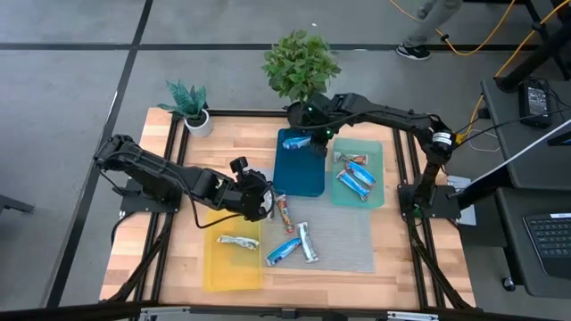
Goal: Pick and place Granola Bars by type
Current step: Put the blue granola bar into the blue bin
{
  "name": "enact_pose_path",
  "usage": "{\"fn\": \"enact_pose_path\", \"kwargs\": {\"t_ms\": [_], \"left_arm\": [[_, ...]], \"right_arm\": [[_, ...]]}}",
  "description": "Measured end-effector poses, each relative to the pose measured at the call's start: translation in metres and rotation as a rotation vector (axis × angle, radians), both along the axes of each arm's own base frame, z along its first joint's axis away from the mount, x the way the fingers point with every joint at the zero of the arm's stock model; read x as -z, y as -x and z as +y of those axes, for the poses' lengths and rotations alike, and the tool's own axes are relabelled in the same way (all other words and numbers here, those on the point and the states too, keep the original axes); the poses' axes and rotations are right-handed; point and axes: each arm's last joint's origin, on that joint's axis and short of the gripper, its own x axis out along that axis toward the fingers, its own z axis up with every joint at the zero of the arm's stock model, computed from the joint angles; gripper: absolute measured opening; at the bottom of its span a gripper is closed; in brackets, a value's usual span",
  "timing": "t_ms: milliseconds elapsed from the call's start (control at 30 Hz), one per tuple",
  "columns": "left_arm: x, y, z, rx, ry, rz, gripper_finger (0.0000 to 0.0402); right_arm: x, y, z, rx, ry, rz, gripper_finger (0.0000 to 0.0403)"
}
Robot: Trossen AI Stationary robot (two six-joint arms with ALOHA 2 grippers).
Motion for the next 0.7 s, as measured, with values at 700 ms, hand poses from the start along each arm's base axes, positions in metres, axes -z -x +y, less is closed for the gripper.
{"fn": "enact_pose_path", "kwargs": {"t_ms": [700], "left_arm": [[0.0, -0.003, 0.011, -0.057, -0.004, -0.016, 0.0143]], "right_arm": [[0.076, 0.003, 0.004, 0.028, -0.088, 0.003, 0.0069]]}}
